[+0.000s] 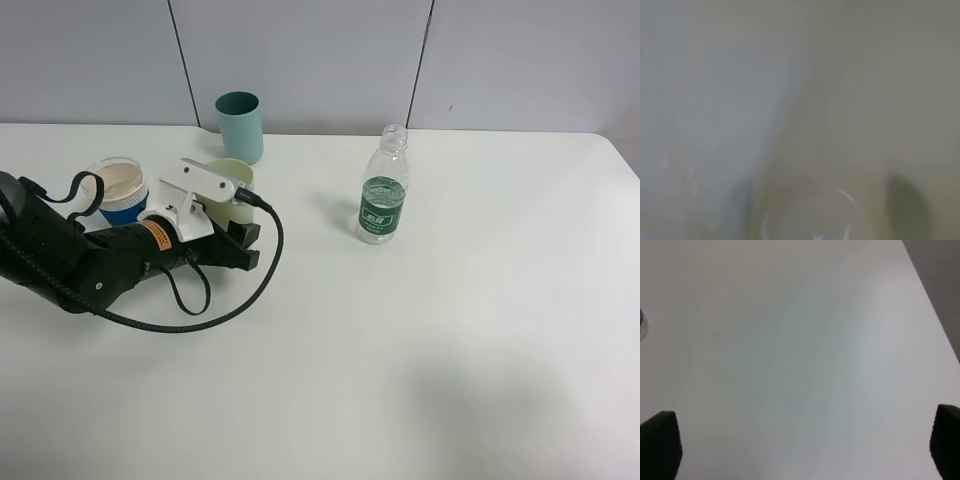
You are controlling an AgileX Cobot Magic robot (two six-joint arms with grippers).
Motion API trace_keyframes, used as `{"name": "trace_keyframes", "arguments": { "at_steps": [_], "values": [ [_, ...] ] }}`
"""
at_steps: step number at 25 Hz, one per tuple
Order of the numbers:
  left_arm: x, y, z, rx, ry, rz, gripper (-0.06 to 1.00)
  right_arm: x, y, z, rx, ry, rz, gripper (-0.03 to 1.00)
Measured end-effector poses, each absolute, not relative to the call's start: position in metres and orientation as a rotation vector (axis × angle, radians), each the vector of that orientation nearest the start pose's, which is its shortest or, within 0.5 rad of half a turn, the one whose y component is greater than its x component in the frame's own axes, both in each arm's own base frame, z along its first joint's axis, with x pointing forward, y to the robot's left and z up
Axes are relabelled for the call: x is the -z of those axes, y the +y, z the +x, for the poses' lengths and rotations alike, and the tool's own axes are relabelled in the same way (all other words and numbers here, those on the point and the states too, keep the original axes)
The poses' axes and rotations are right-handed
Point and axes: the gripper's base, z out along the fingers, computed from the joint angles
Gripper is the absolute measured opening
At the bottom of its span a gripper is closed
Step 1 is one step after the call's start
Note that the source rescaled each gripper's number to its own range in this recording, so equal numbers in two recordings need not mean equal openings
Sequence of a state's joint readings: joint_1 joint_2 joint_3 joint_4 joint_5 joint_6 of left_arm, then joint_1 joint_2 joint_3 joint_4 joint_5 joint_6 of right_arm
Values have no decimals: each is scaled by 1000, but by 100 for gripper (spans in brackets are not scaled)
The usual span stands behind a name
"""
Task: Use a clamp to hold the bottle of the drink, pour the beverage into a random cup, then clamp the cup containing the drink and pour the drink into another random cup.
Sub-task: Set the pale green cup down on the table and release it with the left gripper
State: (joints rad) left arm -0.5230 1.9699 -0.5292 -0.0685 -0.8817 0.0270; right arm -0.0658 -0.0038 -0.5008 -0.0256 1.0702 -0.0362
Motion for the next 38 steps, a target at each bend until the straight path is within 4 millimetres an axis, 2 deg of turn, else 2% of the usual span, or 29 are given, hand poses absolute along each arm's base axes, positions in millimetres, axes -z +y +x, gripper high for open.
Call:
{"name": "trace_keyframes", "arguments": {
  "at_steps": [9, 19, 34, 35, 36, 38],
  "values": [
    [-82, -148, 265, 288, 1961, 493, 2, -277, -2, -6, 94, 2050, 32, 100],
    [-69, -152, 261, 285, 1937, 635, 2, -277, -2, -6, 94, 2050, 32, 100],
    [-68, -153, 260, 292, 1923, 652, 2, -277, -2, -6, 94, 2050, 32, 100],
    [-68, -153, 260, 292, 1923, 652, 7, -277, -2, -6, 94, 2050, 32, 100],
    [-67, -153, 260, 292, 1924, 651, 24, -277, -2, -6, 94, 2050, 32, 100],
    [-67, -153, 261, 287, 1927, 641, 70, -277, -2, -6, 94, 2050, 32, 100]
  ]
}}
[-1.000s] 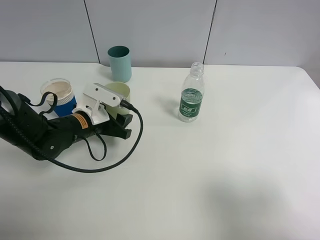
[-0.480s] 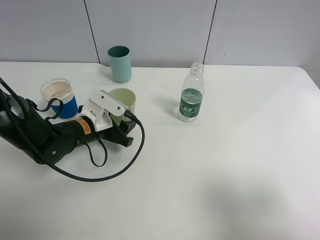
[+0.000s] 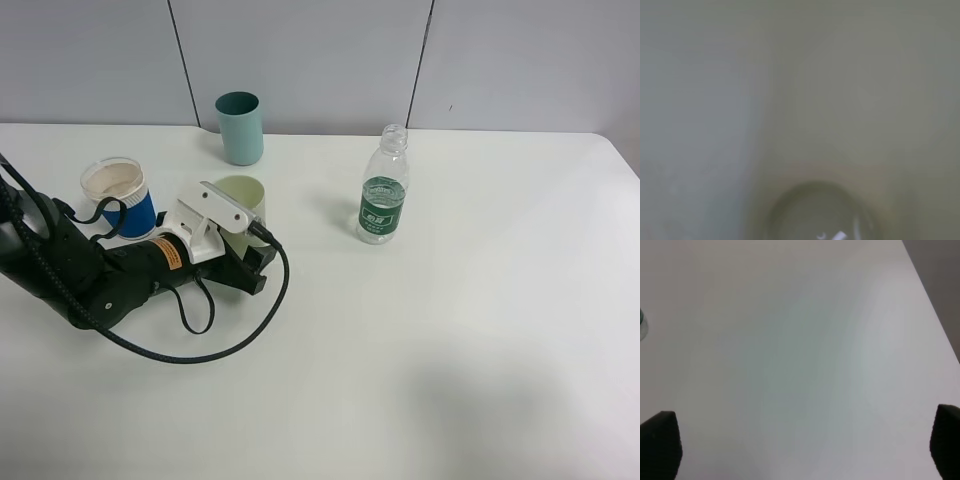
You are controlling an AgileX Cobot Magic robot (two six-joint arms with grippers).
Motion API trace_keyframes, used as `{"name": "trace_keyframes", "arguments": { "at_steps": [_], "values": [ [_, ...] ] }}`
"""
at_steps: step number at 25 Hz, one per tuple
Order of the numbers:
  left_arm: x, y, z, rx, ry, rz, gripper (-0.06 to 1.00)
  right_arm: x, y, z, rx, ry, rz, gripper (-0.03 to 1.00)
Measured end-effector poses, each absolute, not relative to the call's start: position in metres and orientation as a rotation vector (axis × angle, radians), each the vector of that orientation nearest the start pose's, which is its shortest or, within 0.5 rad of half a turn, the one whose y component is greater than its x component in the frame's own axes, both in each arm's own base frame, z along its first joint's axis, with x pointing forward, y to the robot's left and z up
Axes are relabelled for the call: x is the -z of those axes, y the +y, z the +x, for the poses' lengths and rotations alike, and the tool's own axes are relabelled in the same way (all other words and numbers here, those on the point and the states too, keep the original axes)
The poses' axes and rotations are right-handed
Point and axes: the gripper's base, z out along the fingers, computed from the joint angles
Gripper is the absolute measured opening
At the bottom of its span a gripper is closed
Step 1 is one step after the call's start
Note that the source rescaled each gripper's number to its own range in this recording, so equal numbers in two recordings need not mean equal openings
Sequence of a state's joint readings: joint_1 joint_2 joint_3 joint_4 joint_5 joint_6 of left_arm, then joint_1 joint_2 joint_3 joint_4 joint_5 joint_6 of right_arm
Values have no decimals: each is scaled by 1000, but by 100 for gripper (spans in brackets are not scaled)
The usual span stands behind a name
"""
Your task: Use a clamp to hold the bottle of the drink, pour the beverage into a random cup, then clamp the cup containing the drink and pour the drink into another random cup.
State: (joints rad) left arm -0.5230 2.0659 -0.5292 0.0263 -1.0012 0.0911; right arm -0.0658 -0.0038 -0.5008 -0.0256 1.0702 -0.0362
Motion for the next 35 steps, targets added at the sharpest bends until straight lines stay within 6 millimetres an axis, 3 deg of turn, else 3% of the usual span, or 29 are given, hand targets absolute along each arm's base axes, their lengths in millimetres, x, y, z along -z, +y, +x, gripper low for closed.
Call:
{"name": "trace_keyframes", "arguments": {
  "at_steps": [2, 5, 9, 13, 20, 27, 35],
  "values": [
    [-70, -152, 262, 279, 1928, 623, 90, -277, -2, -6, 94, 2050, 32, 100],
    [-83, -151, 262, 275, 1914, 610, 98, -277, -2, -6, 94, 2050, 32, 100],
    [-116, -149, 251, 281, 1847, 590, 98, -277, -2, -6, 94, 2050, 32, 100],
    [-148, -146, 224, 297, 1804, 557, 99, -277, -2, -6, 94, 2050, 32, 100],
    [-189, -133, 187, 288, 1794, 588, 99, -277, -2, -6, 94, 2050, 32, 100],
    [-218, -120, 173, 306, 1741, 593, 99, -277, -2, -6, 94, 2050, 32, 100],
    [-242, -94, 167, 190, 1631, 670, 99, -277, -2, -6, 94, 2050, 32, 100]
  ]
}}
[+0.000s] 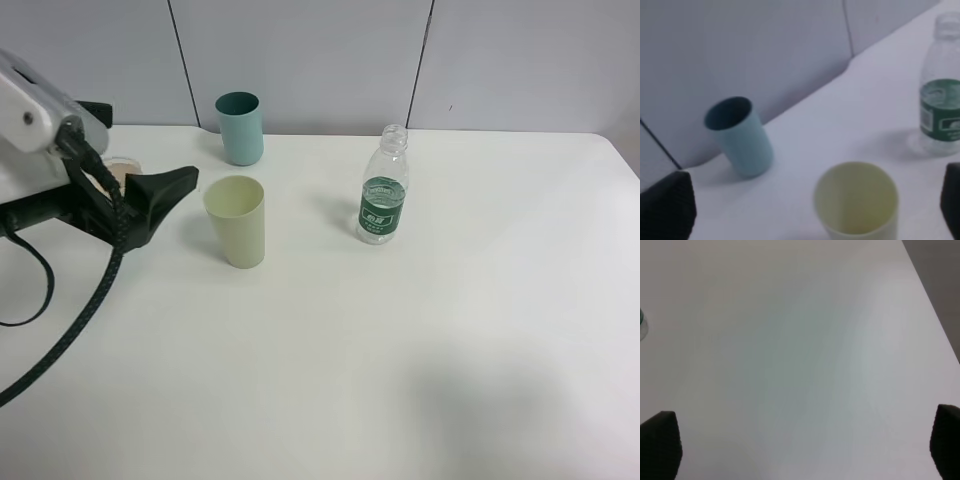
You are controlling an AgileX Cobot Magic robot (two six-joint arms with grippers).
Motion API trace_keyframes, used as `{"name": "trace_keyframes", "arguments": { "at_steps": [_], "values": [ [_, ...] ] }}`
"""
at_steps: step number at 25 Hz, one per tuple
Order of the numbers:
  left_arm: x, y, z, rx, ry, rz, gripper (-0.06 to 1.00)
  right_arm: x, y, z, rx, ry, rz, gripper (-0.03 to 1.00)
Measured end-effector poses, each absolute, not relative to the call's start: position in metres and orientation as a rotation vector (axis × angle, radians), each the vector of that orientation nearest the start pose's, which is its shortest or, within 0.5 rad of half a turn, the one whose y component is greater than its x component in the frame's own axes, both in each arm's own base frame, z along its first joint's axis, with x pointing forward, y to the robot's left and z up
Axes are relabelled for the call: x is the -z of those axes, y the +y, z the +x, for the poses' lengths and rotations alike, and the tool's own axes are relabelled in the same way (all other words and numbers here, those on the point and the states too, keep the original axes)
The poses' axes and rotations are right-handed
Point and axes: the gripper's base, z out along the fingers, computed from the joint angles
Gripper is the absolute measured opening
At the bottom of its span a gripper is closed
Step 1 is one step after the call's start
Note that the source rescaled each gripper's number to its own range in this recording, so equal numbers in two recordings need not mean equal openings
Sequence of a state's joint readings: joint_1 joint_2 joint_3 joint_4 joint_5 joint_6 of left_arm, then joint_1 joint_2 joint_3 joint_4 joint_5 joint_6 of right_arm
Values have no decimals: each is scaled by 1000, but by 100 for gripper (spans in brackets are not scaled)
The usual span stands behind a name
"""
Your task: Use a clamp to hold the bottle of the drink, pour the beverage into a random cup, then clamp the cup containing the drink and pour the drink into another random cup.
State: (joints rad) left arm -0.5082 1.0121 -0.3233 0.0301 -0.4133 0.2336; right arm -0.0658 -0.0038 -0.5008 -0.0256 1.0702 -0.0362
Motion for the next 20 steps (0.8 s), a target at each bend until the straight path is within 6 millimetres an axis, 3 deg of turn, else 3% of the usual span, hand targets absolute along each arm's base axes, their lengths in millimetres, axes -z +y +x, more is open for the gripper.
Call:
{"name": "trace_keyframes", "arguments": {
  "at_steps": [6, 12, 16, 20],
  "values": [
    [-260, -61, 159, 120, 1664, 501, 99, -277, -2, -6, 94, 2050, 32, 100],
    [-288, -28, 148, 0, 1823, 343, 99, -277, -2, -6, 94, 2050, 32, 100],
    [-305, -6, 130, -110, 1849, 225, 99, -277, -2, -6, 94, 2050, 32, 100],
    [-319, 9, 105, -200, 1767, 80, 99, -277, -2, -6, 94, 2050, 32, 100]
  ]
}}
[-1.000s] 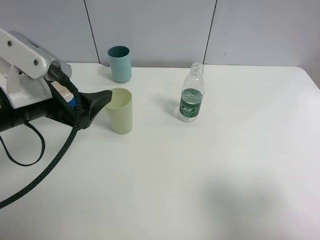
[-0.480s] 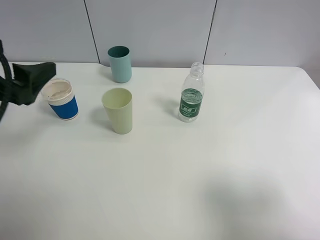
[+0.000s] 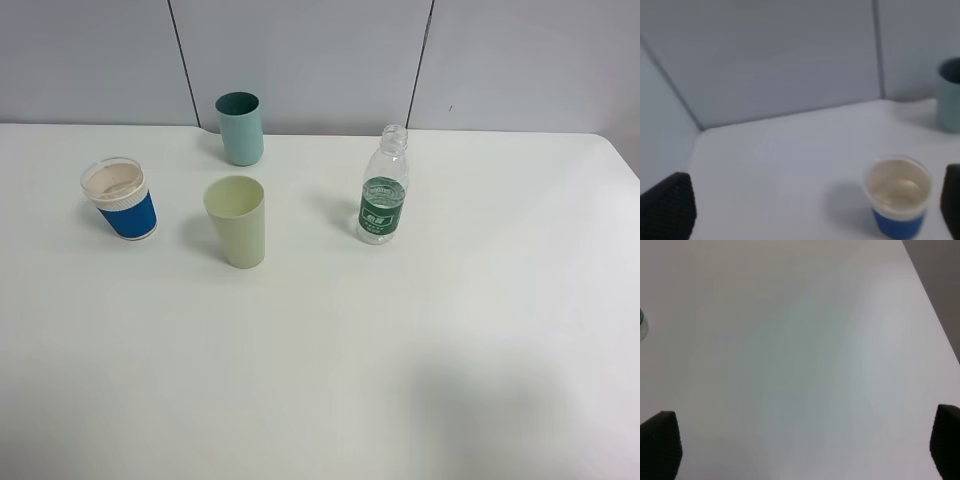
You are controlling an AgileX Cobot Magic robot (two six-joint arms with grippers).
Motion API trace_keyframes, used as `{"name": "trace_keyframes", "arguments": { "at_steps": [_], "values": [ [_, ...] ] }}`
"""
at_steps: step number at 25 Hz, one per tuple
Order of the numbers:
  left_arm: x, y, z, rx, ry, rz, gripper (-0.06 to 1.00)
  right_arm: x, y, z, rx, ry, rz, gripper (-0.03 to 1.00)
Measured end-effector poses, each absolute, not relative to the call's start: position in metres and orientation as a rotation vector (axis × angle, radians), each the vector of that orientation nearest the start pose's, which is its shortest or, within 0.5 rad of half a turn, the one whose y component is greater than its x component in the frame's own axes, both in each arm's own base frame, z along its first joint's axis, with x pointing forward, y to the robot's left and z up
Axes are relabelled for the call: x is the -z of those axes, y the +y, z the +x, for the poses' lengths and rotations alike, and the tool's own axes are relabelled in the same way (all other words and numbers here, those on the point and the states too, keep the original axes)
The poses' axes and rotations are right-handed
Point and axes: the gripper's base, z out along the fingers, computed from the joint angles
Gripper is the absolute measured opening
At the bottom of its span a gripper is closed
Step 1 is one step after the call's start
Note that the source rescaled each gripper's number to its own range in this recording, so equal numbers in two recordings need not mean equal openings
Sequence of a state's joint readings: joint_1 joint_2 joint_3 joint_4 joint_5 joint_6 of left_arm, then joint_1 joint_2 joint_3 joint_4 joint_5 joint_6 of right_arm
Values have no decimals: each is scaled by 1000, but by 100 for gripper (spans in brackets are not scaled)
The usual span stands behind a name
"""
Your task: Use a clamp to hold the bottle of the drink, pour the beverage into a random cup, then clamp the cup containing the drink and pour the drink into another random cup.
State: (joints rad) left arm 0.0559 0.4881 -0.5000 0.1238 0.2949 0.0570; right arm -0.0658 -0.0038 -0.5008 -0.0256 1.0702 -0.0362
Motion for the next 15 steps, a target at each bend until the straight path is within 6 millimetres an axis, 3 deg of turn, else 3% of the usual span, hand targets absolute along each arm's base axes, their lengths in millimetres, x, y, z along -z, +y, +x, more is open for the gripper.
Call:
{"name": "trace_keyframes", "arguments": {
  "at_steps": [6, 15],
  "values": [
    [-328, 18, 70, -251, 1658, -128, 99, -277, -2, -6, 94, 2050, 32, 100],
    [-327, 10, 30, -205, 1589, -188, 99, -277, -2, -6, 94, 2050, 32, 100]
  ]
}}
